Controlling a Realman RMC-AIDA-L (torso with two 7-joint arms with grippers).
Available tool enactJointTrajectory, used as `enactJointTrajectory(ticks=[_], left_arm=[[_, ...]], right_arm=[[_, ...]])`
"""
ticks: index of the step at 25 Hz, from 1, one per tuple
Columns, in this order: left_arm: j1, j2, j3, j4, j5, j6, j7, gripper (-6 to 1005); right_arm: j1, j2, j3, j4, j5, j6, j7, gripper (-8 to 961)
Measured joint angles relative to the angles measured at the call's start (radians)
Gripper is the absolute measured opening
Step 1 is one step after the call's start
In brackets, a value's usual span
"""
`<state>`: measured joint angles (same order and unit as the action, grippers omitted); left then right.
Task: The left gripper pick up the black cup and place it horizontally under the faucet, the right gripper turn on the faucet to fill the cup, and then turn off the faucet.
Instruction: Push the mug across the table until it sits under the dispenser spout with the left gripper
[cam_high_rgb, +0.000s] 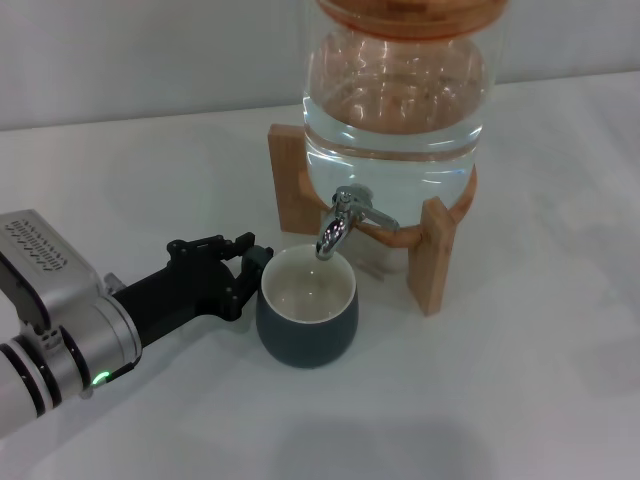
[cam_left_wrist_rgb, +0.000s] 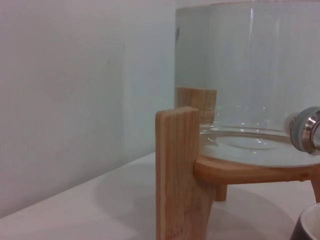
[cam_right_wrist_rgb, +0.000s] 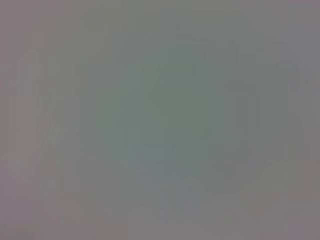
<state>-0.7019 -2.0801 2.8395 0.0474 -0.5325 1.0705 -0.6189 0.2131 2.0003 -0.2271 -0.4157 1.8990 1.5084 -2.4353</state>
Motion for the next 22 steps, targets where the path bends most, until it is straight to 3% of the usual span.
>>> enactJointTrajectory(ticks=[6, 17, 22], left_arm=[[0.0, 0.0, -0.004, -0.009, -0.002, -0.003, -0.013, 301], [0.004, 0.0, 0.0, -0.001, 0.015, -0.037, -0.015, 500], [0.012, 0.0, 0.0, -0.001, 0.029, -0.028, -0.015, 515]], right_arm=[[0.001, 0.0, -0.001, 0.0, 0.0, -0.001, -0.001, 798], [-0.001, 0.001, -0.003, 0.012, 0.0, -0.001, -0.003, 798], [-0.001, 0.001, -0.003, 0.014, 0.0, -0.001, -0.004, 798]])
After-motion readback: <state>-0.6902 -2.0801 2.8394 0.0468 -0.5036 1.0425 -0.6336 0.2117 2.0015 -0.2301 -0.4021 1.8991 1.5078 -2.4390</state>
